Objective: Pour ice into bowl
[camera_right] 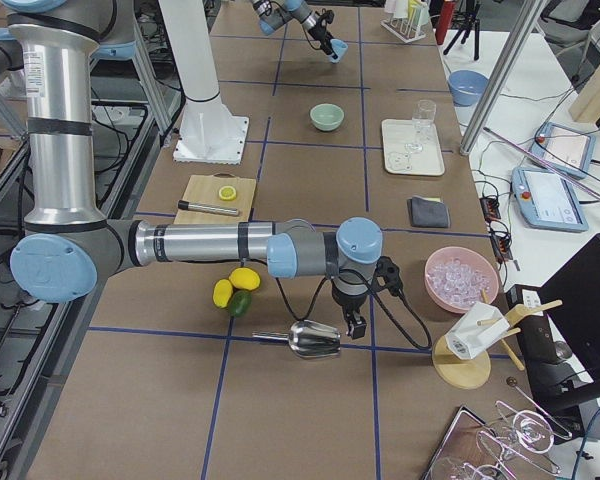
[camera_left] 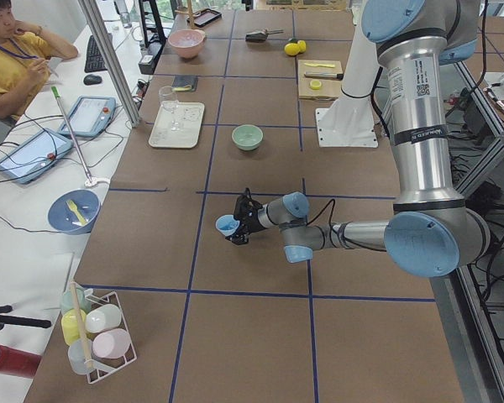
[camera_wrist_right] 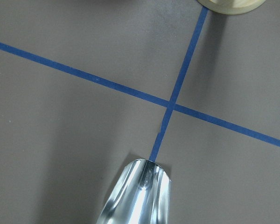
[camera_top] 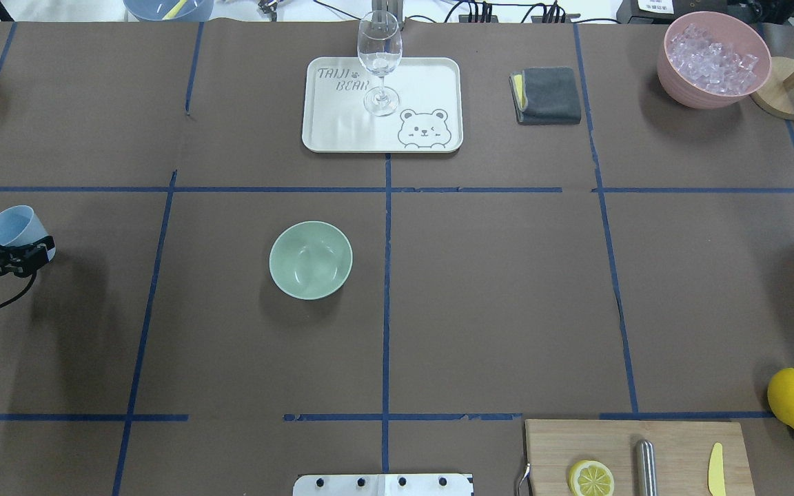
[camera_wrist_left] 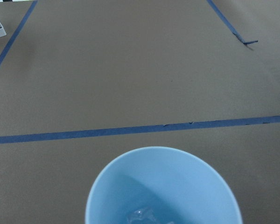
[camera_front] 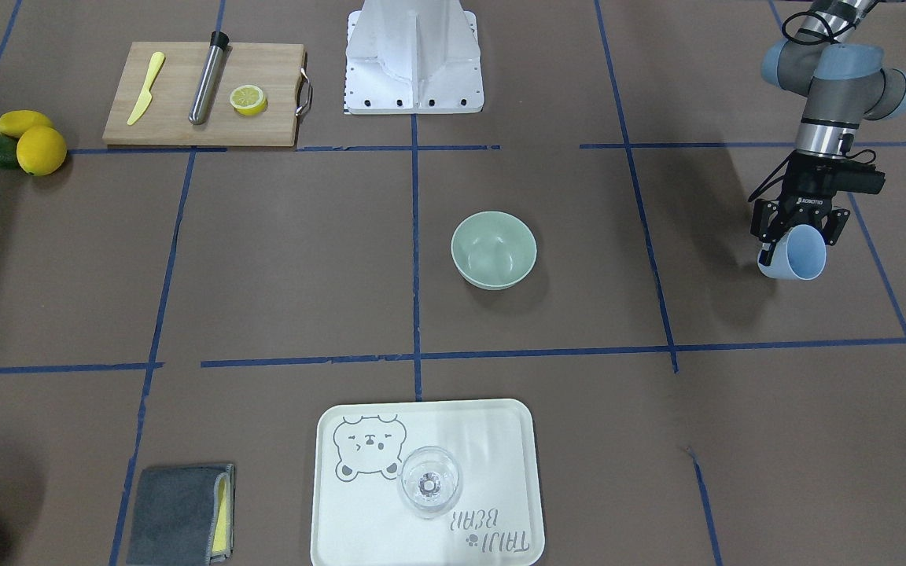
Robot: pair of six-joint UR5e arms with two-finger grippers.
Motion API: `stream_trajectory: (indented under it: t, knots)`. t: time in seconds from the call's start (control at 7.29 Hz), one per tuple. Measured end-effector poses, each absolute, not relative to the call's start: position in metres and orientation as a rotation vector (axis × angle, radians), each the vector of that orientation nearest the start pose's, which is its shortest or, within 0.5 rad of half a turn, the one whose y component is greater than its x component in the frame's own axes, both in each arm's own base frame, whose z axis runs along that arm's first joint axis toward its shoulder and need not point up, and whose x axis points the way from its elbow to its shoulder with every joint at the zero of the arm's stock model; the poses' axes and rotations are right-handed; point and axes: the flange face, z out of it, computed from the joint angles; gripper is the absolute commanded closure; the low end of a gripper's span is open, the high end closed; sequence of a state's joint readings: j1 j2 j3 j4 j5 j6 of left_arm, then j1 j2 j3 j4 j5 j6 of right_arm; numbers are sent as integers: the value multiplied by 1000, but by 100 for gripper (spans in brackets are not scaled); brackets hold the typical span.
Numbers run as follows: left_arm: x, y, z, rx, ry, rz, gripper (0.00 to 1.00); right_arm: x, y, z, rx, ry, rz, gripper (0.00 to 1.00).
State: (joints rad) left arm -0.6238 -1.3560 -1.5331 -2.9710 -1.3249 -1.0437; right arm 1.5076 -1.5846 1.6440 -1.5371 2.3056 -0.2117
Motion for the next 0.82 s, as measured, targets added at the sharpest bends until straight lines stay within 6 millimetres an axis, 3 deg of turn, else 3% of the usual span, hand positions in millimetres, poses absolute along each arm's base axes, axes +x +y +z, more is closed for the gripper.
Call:
stream_trajectory:
  t: [0.55, 0.82]
  knots:
    - [230, -391, 568, 956, 839, -153, 100, 39, -495, 628, 148, -728, -289, 0]
    - [239, -408, 531, 1036, 857, -99, 100, 41, -495, 627, 150, -727, -287, 0]
